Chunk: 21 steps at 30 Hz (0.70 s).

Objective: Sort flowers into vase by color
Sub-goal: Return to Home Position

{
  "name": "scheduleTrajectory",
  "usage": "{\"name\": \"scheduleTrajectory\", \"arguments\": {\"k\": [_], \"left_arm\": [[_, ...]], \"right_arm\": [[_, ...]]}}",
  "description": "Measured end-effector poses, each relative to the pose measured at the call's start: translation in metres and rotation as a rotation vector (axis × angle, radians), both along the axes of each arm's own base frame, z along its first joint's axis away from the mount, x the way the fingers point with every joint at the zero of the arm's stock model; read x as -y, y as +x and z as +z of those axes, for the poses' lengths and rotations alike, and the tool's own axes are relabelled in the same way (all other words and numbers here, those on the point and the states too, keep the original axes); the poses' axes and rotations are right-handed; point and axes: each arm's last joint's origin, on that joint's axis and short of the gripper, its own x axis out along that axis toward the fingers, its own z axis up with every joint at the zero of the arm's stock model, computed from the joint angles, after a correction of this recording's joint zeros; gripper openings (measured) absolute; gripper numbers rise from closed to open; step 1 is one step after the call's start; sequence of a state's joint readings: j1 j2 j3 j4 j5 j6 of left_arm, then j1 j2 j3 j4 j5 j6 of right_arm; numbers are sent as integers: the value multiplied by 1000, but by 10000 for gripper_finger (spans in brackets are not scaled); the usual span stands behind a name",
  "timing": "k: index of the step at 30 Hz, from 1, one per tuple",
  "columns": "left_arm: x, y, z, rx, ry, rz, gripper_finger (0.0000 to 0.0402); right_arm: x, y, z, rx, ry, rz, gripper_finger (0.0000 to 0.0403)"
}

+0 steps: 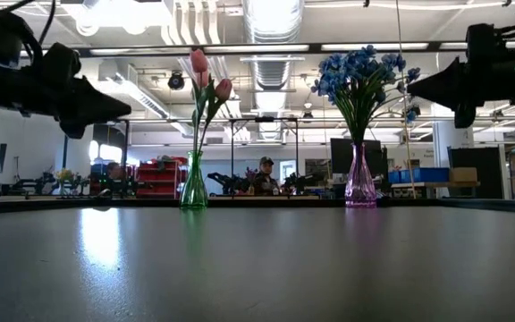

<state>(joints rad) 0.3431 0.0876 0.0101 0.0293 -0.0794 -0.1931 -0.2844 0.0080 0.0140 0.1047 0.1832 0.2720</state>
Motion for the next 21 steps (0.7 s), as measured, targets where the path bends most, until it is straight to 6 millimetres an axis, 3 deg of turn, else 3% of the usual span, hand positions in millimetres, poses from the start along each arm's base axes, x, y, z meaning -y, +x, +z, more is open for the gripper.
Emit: {"name": "scheduleTrajectory", "arguments": {"k": [8,21], "left_arm": [[-2,6,-10,-73,-147,10,0],[-4,11,-11,-140,-171,15,0]], "right_arm": [[0,0,3,-52,-120,-16,9],[0,0,2,-81,-157,-20,9]]}}
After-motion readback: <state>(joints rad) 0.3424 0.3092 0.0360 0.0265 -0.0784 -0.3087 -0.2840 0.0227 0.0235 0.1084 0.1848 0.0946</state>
